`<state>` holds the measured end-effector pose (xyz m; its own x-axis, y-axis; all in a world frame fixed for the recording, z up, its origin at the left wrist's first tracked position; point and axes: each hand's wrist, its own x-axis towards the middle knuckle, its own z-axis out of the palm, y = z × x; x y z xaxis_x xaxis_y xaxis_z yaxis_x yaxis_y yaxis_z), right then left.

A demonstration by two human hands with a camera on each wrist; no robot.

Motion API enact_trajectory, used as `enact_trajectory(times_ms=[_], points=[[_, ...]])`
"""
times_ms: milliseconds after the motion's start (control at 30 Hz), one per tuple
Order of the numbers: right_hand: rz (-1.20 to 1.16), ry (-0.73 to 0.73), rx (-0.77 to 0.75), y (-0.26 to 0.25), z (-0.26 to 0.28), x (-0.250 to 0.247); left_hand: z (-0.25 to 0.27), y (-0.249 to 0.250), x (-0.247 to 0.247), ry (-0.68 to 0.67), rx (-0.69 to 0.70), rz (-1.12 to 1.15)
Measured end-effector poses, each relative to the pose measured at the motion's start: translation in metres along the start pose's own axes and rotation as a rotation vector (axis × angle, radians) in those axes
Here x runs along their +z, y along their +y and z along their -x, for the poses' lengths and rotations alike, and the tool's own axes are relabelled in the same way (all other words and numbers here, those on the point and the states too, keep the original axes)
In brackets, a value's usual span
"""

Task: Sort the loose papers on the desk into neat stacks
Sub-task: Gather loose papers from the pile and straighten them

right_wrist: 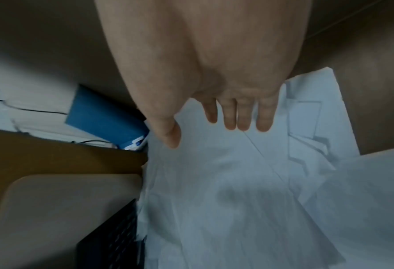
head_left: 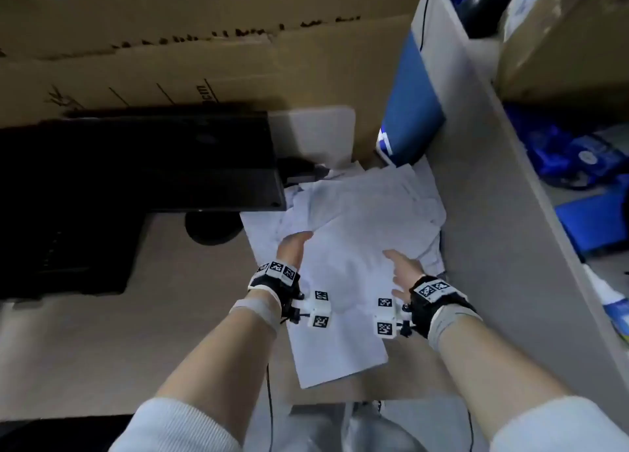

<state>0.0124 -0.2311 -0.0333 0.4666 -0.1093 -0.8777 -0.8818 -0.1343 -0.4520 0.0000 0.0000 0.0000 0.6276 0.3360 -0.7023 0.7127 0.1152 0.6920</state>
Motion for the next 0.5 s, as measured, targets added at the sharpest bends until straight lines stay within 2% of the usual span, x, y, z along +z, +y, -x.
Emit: enact_trajectory(times_ms=[67,133,300,500], points=[[0.029,0.055,0.084,-0.005,-0.015,0.0,-0.029,0.005,0.013,-0.008,0.026,-0.143],[0.021,0.064,0.148,-0.005,-0.031,0.001,-0.056,0.004,0.022,-0.046,-0.015,-0.216],[0.039,0.168,0.195,-0.014,-0.064,0.006,-0.118,-0.003,0.038,-0.126,-0.092,-0.565],[0.084,0.179,0.116,-0.039,-0.071,0.014,-0.123,-0.008,0.037,-0.192,-0.247,-0.587]])
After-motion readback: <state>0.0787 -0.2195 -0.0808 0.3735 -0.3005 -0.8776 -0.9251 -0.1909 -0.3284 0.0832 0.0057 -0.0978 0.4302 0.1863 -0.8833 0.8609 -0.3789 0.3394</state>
